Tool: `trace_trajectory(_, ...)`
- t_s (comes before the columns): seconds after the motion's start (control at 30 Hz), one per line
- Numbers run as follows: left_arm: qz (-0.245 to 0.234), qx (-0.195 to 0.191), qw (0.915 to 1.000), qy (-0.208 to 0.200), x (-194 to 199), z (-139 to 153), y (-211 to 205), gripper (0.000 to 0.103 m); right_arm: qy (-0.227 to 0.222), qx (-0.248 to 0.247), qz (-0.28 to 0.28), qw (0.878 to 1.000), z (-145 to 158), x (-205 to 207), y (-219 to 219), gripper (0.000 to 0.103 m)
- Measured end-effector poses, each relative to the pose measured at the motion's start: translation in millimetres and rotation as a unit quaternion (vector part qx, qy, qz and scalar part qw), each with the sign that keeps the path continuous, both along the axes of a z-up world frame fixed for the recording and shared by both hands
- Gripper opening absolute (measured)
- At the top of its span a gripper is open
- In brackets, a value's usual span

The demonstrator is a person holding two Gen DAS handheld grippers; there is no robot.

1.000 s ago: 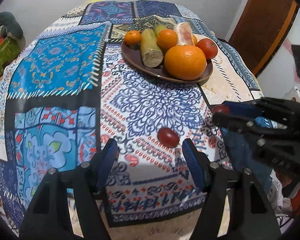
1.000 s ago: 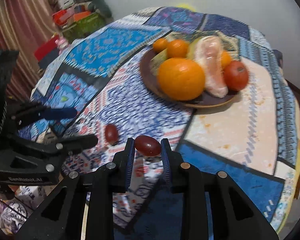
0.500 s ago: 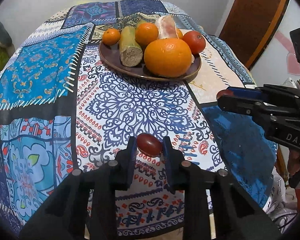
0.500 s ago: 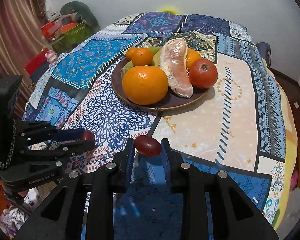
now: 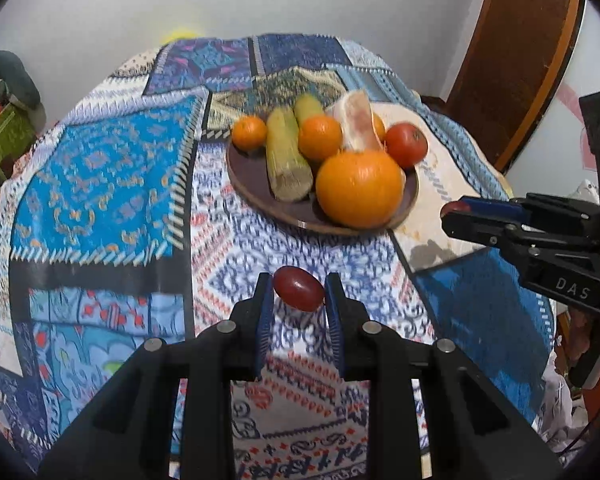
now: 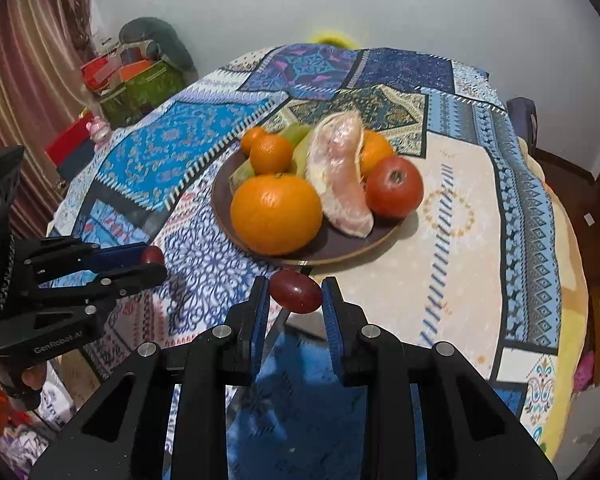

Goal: Organize fruits
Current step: 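Carry the date onto the plate with the right tool and release it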

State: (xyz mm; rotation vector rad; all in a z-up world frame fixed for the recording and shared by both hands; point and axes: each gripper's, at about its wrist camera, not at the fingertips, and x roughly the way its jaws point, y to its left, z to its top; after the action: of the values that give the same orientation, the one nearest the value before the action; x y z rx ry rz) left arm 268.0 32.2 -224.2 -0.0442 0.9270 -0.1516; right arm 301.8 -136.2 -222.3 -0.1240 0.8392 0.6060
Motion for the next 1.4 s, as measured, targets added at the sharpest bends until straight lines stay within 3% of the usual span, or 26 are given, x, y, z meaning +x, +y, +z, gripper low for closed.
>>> trace_trajectory(0.47, 0.014, 0.004, 0.9992, -0.038, 38.5, 16.8, 11.6, 0.026, -0.021, 0.024, -0.026, 0.999, 11.1, 32.1, -8.7, 0.025)
trace_trajectory(1.03, 0.005, -0.022, 0.9997, -0.004, 79.8, -16.7, 10.2, 0.026, 0.009, 0.019, -0.031, 0.999, -19.6, 58.8, -2.0, 0.025)
trace_trajectory(1.33, 0.004, -0.014, 0.9999, -0.005, 82.3, -17.6, 7.9, 0.026, 0.019, 0.023, -0.030, 0.999, -22.3, 63.5, -1.8, 0.026)
trace_trajectory(1.4, 0.005, -0.013, 0.9999, -0.006, 80.9, -15.1, 8.3, 0.026, 0.018, 0.023, -0.032, 0.999, -21.9, 63.2, -2.8, 0.030)
